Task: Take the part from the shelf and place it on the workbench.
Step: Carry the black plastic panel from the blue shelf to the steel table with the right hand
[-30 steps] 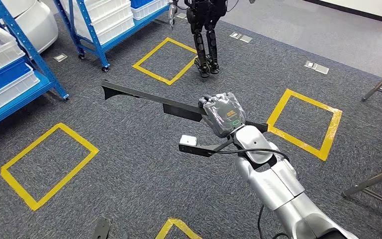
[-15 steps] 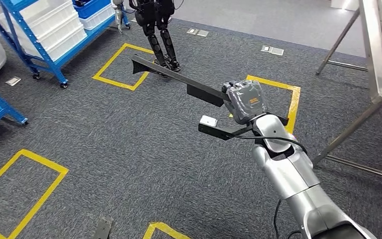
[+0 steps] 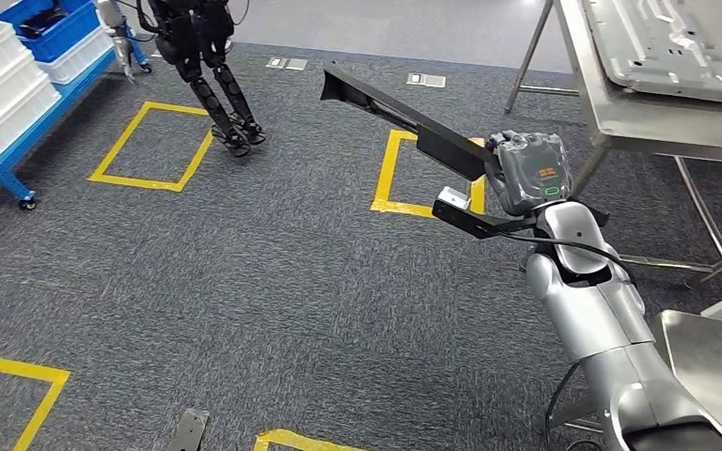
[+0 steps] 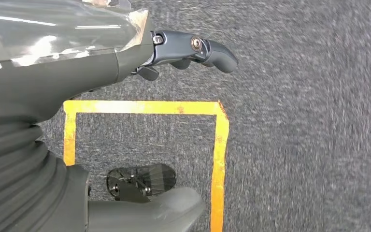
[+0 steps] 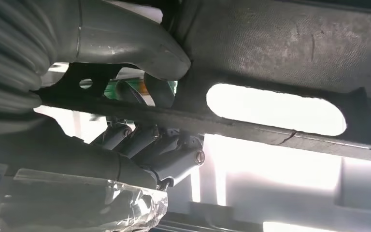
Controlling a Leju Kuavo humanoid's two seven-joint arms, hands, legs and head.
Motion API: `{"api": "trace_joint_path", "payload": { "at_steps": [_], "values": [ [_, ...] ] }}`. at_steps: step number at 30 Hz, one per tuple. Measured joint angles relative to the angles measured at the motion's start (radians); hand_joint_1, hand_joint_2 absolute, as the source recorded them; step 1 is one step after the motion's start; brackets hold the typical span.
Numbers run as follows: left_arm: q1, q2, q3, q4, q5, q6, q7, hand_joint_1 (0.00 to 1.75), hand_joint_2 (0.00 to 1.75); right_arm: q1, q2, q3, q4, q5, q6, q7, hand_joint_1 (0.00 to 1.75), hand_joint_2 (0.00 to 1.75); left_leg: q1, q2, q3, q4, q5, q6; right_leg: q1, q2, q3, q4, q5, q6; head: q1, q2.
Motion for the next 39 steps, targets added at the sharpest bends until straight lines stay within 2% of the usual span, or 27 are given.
{"api": "trace_joint_path", "payload": {
  "at_steps": [2,3,4,5,7,8,10,11,13,14,15,16,18,20,22,23,25,26,27,29,30,31,33,35,37,38,39],
  "values": [
    [0.000,0.001,0.001,0.000,0.000,0.000,0.000,0.00,1.75,-0.004,-0.015,-0.013,0.006,0.002,0.003,0.001,1.54,1.75,0.008,0.025,-0.001,0.014,-0.012,-0.021,-0.015,-0.034,0.069,-0.125,0.042,0.030,0.001,0.000],
    [0.000,0.003,0.001,0.000,0.000,0.000,0.000,0.00,1.75,-0.008,-0.021,-0.019,0.008,0.002,0.005,0.001,1.54,1.75,0.008,0.035,-0.004,0.025,-0.020,-0.033,-0.014,-0.051,0.097,-0.175,0.056,0.035,0.001,0.000],
    [0.000,0.004,0.002,0.000,0.000,0.000,0.000,0.00,1.75,-0.013,-0.027,-0.025,0.011,0.002,0.007,0.000,1.54,1.75,0.007,0.044,-0.005,0.035,-0.027,-0.043,-0.012,-0.061,0.113,-0.202,0.062,0.031,0.000,0.000],
    [0.000,0.005,0.002,0.000,0.000,0.000,0.000,0.00,1.75,-0.017,-0.034,-0.031,0.015,0.003,0.009,0.000,1.54,1.75,0.006,0.053,-0.006,0.041,-0.033,-0.051,-0.008,-0.062,0.115,-0.206,0.060,0.020,-0.002,0.000],
    [0.000,0.003,0.002,0.000,0.001,0.000,0.000,0.00,1.75,-0.022,-0.049,-0.043,0.022,0.004,0.012,0.000,1.54,1.75,0.010,0.065,-0.006,0.045,-0.039,-0.059,-0.006,-0.038,0.111,-0.202,0.061,-0.003,-0.007,0.000],
    [0.000,0.002,0.003,0.000,0.001,-0.001,-0.001,0.00,1.75,-0.024,-0.055,-0.049,0.025,0.006,0.012,0.000,1.54,1.75,0.016,0.053,-0.008,0.052,-0.048,-0.063,-0.007,-0.028,0.109,-0.202,0.062,-0.011,-0.007,0.000],
    [0.001,0.000,0.003,0.000,0.001,-0.002,-0.003,0.00,1.75,-0.029,-0.064,-0.059,0.031,0.009,0.013,0.001,1.54,1.75,0.024,0.002,-0.035,0.118,-0.095,-0.067,-0.005,-0.007,0.109,-0.203,0.064,-0.026,-0.010,0.000],
    [0.003,-0.001,0.003,0.000,0.002,-0.003,-0.005,0.00,1.75,-0.030,-0.067,-0.063,0.034,0.010,0.012,0.002,1.54,1.75,0.025,-0.026,-0.063,0.181,-0.131,-0.065,-0.002,0.004,0.109,-0.203,0.064,-0.031,-0.011,0.000],
    [0.007,-0.001,0.003,0.000,0.002,-0.004,-0.007,0.00,1.75,-0.031,-0.070,-0.066,0.043,0.012,0.012,0.004,1.54,1.75,0.023,-0.047,-0.129,0.311,-0.182,-0.058,0.008,0.029,0.107,-0.203,0.066,-0.039,-0.013,0.000],
    [0.009,-0.001,0.004,0.000,0.003,-0.004,-0.008,0.00,1.75,-0.031,-0.072,-0.068,0.047,0.012,0.012,0.004,1.54,1.75,0.022,-0.050,-0.149,0.342,-0.184,-0.053,0.013,0.043,0.107,-0.203,0.068,-0.042,-0.012,0.000],
    [0.009,-0.001,0.004,0.000,0.003,-0.005,-0.009,0.00,1.75,-0.031,-0.074,-0.070,0.051,0.013,0.012,0.004,1.54,1.75,0.020,-0.054,-0.149,0.334,-0.165,-0.045,0.016,0.058,0.106,-0.203,0.069,-0.044,-0.012,0.000],
    [0.010,-0.001,0.004,0.000,0.003,-0.005,-0.012,0.00,1.75,-0.031,-0.076,-0.073,0.054,0.013,0.011,0.005,1.54,1.75,0.017,-0.063,-0.130,0.286,-0.130,-0.037,0.019,0.073,0.106,-0.203,0.070,-0.046,-0.012,0.000],
    [0.010,-0.001,0.005,0.000,0.003,-0.006,-0.016,0.00,1.75,-0.031,-0.079,-0.079,0.060,0.013,0.009,0.008,1.54,1.75,0.013,-0.113,-0.067,0.151,-0.063,-0.022,0.020,0.099,0.106,-0.203,0.074,-0.045,-0.012,0.000],
    [0.010,0.000,0.006,0.000,0.004,-0.006,-0.019,0.00,1.75,-0.029,-0.085,-0.086,0.064,0.014,0.006,0.011,1.54,1.75,0.007,-0.143,-0.035,0.082,-0.042,-0.017,0.018,0.119,0.101,-0.204,0.080,-0.037,-0.012,0.000],
    [0.010,0.000,0.009,0.000,0.007,-0.007,-0.021,0.00,1.75,-0.026,-0.093,-0.095,0.067,0.015,0.006,0.014,1.54,1.75,0.001,-0.120,-0.031,0.074,-0.038,-0.016,0.016,0.141,0.095,-0.211,0.089,-0.023,-0.012,0.000],
    [0.009,-0.001,0.010,0.000,0.008,-0.007,-0.021,0.00,1.75,-0.024,-0.098,-0.101,0.068,0.016,0.006,0.015,1.54,1.75,0.001,-0.107,-0.028,0.063,-0.030,-0.014,0.016,0.135,0.089,-0.209,0.090,-0.019,-0.012,0.000],
    [0.008,-0.002,0.013,0.000,0.009,-0.007,-0.023,0.00,1.75,-0.024,-0.108,-0.111,0.071,0.021,0.006,0.018,1.54,1.75,0.003,-0.079,-0.020,0.038,-0.012,-0.007,0.024,0.084,0.059,-0.160,0.063,-0.021,-0.007,0.000],
    [0.009,-0.003,0.014,0.000,0.009,-0.007,-0.024,0.00,1.75,-0.025,-0.111,-0.116,0.072,0.025,0.006,0.019,1.54,1.75,0.003,-0.064,-0.019,0.030,-0.006,-0.005,0.026,0.049,0.033,-0.103,0.034,-0.026,-0.004,0.000],
    [0.011,-0.004,0.014,0.000,0.009,-0.008,-0.025,0.00,1.75,-0.025,-0.112,-0.119,0.075,0.029,0.006,0.021,1.54,1.75,0.002,-0.049,-0.020,0.028,-0.005,-0.003,0.027,0.028,0.004,-0.037,0.004,-0.029,-0.001,0.000],
    [0.013,-0.006,0.015,0.000,0.009,-0.008,-0.025,0.00,1.75,-0.021,-0.115,-0.125,0.081,0.039,0.006,0.026,1.54,1.75,0.001,-0.017,-0.023,0.028,-0.005,-0.003,0.024,0.013,-0.032,0.057,-0.032,-0.023,0.002,0.000],
    [0.013,-0.006,0.016,0.000,0.009,-0.008,-0.026,0.00,1.75,-0.019,-0.117,-0.128,0.085,0.043,0.007,0.029,1.54,1.75,0.001,-0.002,-0.024,0.028,-0.005,-0.004,0.021,0.007,-0.023,0.052,-0.029,-0.015,0.002,0.000],
    [0.013,-0.007,0.016,0.000,0.009,-0.008,-0.026,0.00,1.75,-0.019,-0.122,-0.132,0.088,0.045,0.007,0.031,1.54,1.75,0.002,0.012,-0.025,0.029,-0.006,-0.006,0.018,-0.003,0.008,0.006,-0.013,-0.006,0.002,0.000],
    [0.013,-0.007,0.017,0.000,0.009,-0.008,-0.027,0.00,1.75,-0.021,-0.131,-0.143,0.092,0.049,0.009,0.035,1.54,1.75,0.000,0.037,-0.025,0.036,-0.013,-0.015,0.014,-0.047,0.097,-0.140,0.027,0.009,0.003,0.000],
    [0.012,-0.006,0.018,0.000,0.009,-0.008,-0.029,0.00,1.75,-0.025,-0.138,-0.153,0.096,0.053,0.011,0.038,1.54,1.75,-0.006,0.058,-0.025,0.044,-0.021,-0.028,0.018,-0.068,0.142,-0.218,0.046,0.001,0.002,0.000],
    [0.011,-0.006,0.018,0.000,0.009,-0.008,-0.031,0.00,1.75,-0.027,-0.144,-0.162,0.103,0.057,0.015,0.041,1.54,1.75,-0.007,0.078,-0.023,0.047,-0.025,-0.035,0.018,-0.044,0.139,-0.219,0.049,-0.014,-0.001,0.000],
    [0.010,-0.005,0.018,0.000,0.009,-0.008,-0.032,0.00,1.75,-0.028,-0.149,-0.167,0.107,0.060,0.017,0.043,1.54,1.75,-0.004,0.077,-0.024,0.049,-0.029,-0.039,0.014,-0.033,0.138,-0.219,0.050,-0.019,-0.001,0.000],
    [0.009,-0.005,0.018,0.000,0.009,-0.008,-0.034,0.00,1.75,-0.031,-0.153,-0.172,0.111,0.064,0.018,0.045,1.54,1.75,0.001,0.057,-0.029,0.063,-0.042,-0.044,0.011,-0.022,0.137,-0.220,0.052,-0.024,-0.002,0.000]
  ]
}}
